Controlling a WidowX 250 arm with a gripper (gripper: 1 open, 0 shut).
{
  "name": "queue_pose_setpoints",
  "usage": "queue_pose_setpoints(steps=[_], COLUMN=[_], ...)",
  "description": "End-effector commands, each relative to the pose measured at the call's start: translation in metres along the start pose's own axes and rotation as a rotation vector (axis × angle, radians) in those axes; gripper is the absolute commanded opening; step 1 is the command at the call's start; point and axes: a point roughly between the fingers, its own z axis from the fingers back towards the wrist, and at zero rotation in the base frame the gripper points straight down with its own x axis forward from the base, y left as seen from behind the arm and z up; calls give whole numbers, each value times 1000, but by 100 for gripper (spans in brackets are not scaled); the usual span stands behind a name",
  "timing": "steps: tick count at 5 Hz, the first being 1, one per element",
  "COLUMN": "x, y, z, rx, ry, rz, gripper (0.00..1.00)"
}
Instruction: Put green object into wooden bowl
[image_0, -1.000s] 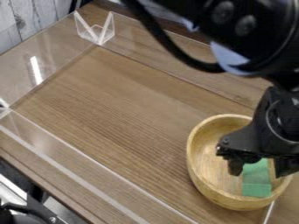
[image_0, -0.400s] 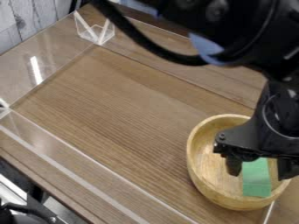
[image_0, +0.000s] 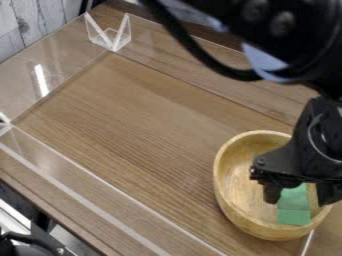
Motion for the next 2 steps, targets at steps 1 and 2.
queue_pose_setpoints(steps=[1,2], x=[9,10], y=[-4,0], z=[16,23], rx=[-53,-67], ry=[-23,-22], rz=[33,50], gripper=[100,100])
